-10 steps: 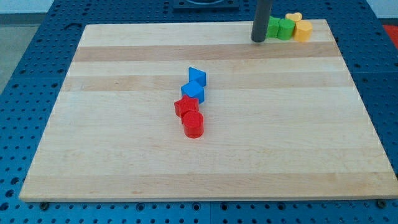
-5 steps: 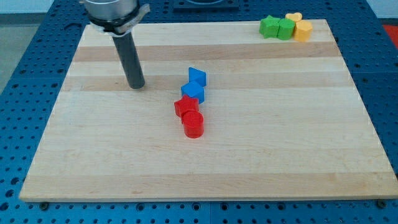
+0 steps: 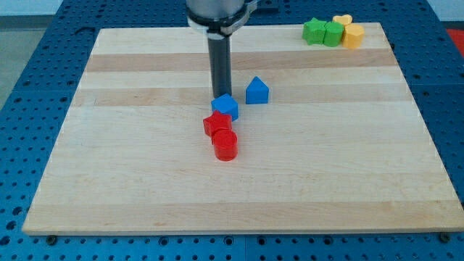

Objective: Slide the blue triangle towards the green star

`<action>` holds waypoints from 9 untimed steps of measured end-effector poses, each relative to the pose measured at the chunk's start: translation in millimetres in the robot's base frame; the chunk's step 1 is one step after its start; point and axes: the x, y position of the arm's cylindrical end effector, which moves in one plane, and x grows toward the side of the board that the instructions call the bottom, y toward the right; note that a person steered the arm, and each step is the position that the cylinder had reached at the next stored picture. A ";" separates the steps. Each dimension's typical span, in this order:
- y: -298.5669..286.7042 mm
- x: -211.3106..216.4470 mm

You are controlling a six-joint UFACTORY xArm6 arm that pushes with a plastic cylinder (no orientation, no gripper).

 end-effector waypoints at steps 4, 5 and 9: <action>104.1 -51.5; 113.8 -51.5; 128.0 -72.4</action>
